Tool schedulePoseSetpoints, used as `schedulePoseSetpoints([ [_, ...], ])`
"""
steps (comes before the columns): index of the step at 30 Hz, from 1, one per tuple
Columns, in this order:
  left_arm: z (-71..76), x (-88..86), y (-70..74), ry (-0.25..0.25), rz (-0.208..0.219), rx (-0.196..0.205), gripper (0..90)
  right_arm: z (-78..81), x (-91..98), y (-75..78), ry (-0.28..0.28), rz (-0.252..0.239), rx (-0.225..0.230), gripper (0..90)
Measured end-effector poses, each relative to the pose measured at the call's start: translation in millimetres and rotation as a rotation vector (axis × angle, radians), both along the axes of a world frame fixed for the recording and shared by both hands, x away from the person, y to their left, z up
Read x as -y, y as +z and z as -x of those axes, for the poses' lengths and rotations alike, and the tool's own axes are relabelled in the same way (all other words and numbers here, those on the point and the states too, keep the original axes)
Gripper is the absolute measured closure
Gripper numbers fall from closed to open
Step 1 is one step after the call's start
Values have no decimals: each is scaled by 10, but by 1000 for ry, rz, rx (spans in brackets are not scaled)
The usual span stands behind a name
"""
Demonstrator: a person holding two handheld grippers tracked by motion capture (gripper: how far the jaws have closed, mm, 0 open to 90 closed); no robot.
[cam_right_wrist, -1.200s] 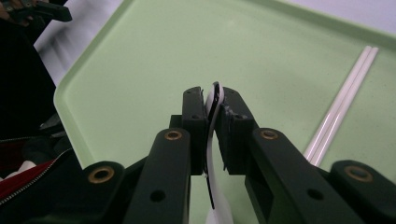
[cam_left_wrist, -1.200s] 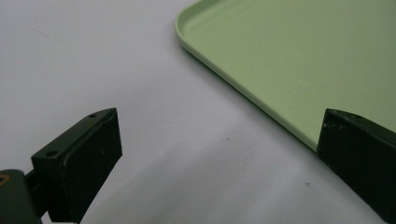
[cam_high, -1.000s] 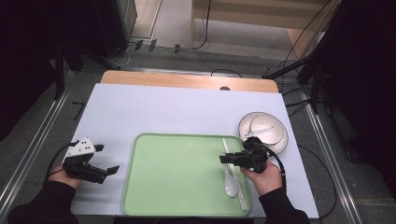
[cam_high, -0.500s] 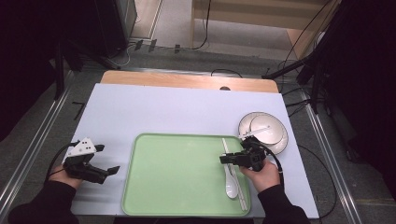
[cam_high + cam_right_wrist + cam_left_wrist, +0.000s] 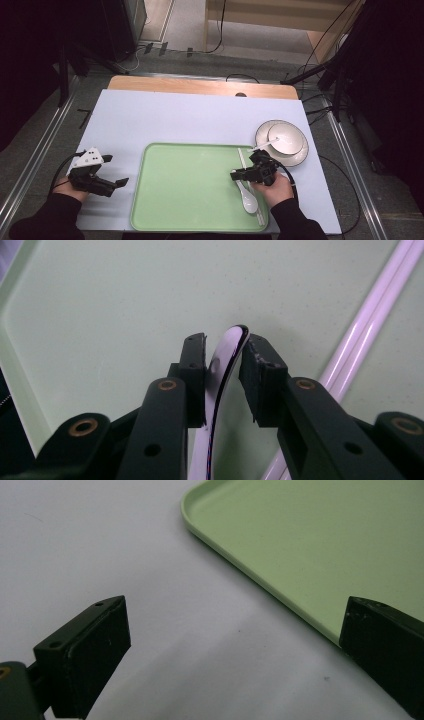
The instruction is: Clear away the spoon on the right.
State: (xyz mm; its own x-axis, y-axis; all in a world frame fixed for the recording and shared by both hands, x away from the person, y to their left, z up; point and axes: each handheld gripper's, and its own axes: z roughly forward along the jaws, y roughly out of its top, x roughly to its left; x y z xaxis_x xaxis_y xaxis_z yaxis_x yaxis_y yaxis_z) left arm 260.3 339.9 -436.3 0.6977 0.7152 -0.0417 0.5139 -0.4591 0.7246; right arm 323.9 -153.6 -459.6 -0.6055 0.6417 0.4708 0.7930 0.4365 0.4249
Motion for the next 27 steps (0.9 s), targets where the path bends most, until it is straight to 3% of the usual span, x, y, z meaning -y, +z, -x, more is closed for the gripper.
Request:
schedulePoseSetpoints([
  [10,1,8,-3,0,0,-5,0,-19,-16,-32,1,8,4,711],
  [27,-1,7,-5,0,3,-5,0,-26,30,14,-21,36,65,575],
])
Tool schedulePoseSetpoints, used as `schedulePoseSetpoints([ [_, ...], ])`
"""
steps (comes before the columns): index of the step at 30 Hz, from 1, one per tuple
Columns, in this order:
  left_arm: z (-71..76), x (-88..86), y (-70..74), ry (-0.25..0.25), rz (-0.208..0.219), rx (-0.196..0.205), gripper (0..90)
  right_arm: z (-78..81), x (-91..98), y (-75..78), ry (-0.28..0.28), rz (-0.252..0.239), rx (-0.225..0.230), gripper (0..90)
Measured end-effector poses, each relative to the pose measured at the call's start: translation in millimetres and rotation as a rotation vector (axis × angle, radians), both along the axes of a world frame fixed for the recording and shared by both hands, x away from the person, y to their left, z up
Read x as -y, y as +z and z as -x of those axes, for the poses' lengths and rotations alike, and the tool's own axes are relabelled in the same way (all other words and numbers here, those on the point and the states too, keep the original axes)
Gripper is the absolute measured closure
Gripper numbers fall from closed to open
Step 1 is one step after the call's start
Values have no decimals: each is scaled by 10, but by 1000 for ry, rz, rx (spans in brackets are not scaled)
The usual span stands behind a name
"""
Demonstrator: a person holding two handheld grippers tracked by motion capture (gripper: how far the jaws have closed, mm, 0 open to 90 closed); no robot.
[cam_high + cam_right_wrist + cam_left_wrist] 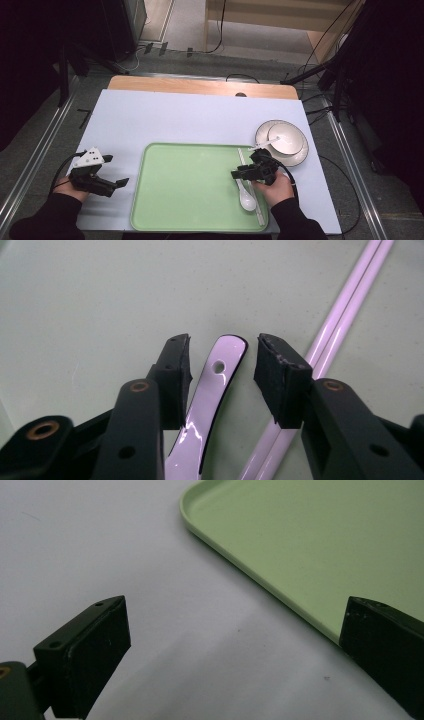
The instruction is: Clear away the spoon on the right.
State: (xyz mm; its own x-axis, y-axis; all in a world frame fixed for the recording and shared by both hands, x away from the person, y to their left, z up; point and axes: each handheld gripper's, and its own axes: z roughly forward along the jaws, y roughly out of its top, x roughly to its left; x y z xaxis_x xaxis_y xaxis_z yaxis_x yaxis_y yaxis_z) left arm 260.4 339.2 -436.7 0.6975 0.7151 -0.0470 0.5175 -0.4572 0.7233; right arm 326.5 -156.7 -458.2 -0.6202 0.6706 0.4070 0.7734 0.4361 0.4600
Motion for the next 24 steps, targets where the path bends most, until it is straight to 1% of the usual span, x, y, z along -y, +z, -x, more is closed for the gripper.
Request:
schedulePoseSetpoints([
  [3,-2,-4,1,1,-3,1,0,8,27,53,-12,-13,20,564],
  [8,0,0,-1,0,0,-1,0,15,93,161,-16,-60,46,562],
  [9,0,1,-1,1,-1,-1,0,18,104,181,-11,-65,60,555],
  [12,-2,-3,2,4,-8,-2,0,27,136,256,-17,-65,96,499],
  [16,-2,-3,1,3,-7,-2,0,17,197,328,-41,-81,132,459],
  [18,-2,-5,1,2,-3,0,0,17,225,377,-53,-89,149,472],
  [20,-2,-7,1,0,-3,2,0,39,253,447,-56,-118,194,477],
  [21,-1,-7,0,1,-2,2,0,52,265,484,-59,-131,206,477],
  [24,-2,-7,0,0,-2,0,0,81,315,561,-70,-136,237,457],
])
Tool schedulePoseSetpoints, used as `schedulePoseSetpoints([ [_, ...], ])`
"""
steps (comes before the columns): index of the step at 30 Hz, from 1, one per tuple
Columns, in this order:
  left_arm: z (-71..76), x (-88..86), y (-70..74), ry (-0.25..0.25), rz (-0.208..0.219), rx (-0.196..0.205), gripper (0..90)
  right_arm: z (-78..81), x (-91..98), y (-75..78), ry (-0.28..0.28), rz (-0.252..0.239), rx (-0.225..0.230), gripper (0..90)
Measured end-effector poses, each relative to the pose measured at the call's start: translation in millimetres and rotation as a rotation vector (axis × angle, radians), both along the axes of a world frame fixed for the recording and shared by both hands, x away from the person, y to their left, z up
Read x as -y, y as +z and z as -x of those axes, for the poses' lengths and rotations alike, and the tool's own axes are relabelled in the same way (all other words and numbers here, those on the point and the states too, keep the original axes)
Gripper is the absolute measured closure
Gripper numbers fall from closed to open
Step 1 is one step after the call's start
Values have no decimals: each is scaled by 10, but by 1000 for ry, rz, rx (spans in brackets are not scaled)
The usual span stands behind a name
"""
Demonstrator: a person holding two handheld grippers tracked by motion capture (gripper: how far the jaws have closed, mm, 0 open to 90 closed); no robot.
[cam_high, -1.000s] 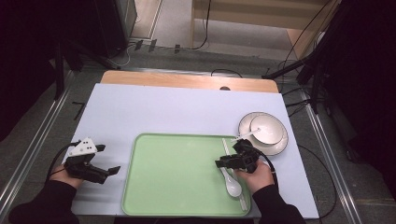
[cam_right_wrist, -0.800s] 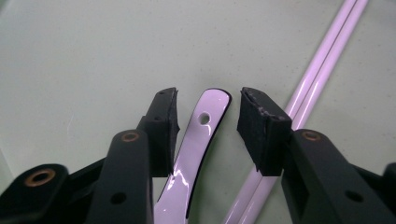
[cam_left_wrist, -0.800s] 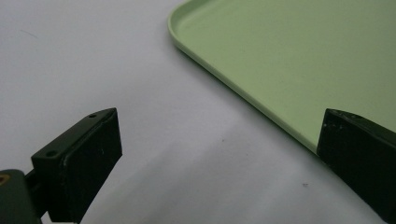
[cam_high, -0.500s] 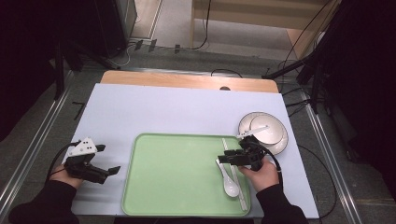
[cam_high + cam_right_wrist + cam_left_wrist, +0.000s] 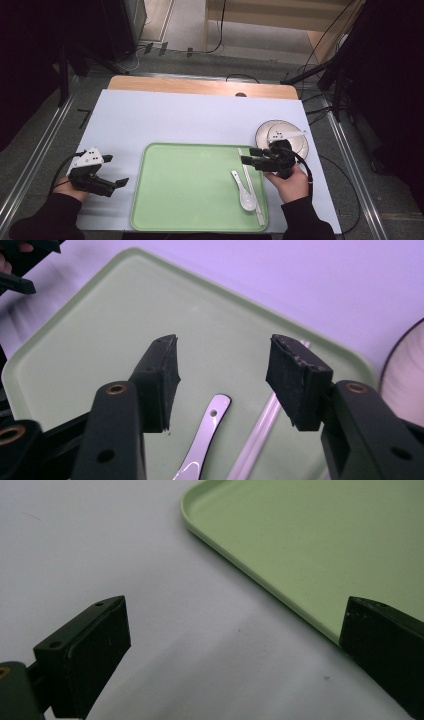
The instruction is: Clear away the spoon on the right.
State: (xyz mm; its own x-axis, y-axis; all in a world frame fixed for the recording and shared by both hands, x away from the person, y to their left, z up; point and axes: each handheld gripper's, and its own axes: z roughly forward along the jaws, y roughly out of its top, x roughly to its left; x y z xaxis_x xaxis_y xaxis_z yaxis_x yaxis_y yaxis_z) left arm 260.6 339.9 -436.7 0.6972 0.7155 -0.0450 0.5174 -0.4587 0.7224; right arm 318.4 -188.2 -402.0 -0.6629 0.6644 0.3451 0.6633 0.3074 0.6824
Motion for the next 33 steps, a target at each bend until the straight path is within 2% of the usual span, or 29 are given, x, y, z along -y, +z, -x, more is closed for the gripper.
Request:
schedulePoseSetpoints([
  [6,1,7,0,1,2,-2,0,-29,189,69,-49,-9,24,391],
  [9,1,8,0,3,0,-3,0,-52,290,96,-82,-23,26,398],
  [17,-2,-1,-6,1,2,-1,0,-90,545,146,-161,-31,76,367],
  [22,6,-12,-4,2,5,0,0,-120,665,145,-189,-26,68,382],
  [27,17,-8,-2,7,-4,-2,0,-133,797,136,-231,-27,85,353],
  [33,16,-18,-12,6,-4,-5,0,-177,962,101,-296,-65,77,347],
])
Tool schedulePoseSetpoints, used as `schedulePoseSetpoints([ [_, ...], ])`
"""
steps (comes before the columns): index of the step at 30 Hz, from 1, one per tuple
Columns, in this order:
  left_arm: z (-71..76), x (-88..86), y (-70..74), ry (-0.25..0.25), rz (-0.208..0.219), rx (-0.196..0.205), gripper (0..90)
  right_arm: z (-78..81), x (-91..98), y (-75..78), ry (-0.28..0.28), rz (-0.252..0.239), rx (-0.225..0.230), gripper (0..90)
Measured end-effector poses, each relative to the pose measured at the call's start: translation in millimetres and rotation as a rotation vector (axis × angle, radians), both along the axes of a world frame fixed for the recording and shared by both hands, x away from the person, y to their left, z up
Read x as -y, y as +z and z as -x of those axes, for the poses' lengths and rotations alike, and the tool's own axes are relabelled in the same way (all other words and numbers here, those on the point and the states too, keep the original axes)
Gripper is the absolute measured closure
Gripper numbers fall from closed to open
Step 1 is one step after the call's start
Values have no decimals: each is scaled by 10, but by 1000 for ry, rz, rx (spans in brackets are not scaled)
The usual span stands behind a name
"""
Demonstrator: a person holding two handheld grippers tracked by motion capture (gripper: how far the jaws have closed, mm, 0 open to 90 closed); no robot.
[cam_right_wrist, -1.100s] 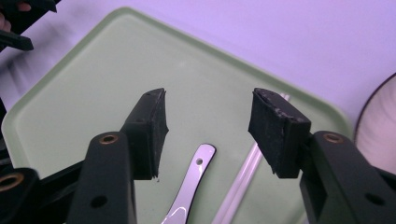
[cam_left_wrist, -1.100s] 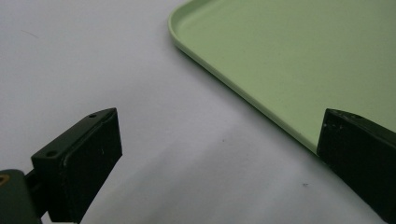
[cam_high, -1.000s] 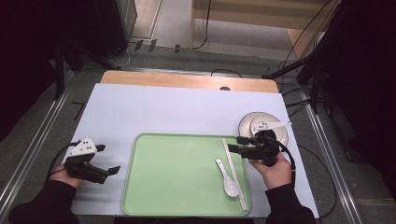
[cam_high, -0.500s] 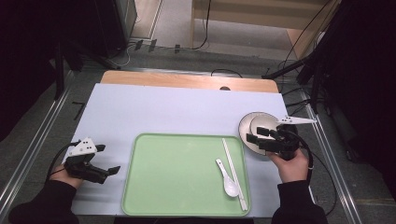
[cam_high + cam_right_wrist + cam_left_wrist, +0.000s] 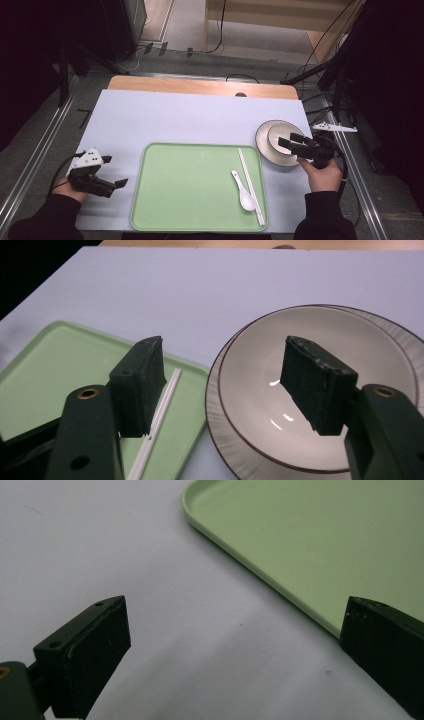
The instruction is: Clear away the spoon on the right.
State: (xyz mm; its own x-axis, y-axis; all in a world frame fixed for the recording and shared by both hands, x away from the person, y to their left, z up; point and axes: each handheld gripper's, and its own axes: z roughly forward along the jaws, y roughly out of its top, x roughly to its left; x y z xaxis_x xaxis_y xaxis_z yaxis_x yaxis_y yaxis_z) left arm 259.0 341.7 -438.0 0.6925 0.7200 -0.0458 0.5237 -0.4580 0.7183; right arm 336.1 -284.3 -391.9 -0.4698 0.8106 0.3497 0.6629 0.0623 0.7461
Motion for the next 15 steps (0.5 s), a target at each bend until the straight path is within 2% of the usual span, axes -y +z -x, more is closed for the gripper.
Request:
schedulePoseSetpoints([
  [10,0,1,2,1,3,1,0,-73,132,-62,-49,29,-1,320],
  [15,-3,1,-1,0,3,0,0,-105,182,-109,-83,62,0,333],
])
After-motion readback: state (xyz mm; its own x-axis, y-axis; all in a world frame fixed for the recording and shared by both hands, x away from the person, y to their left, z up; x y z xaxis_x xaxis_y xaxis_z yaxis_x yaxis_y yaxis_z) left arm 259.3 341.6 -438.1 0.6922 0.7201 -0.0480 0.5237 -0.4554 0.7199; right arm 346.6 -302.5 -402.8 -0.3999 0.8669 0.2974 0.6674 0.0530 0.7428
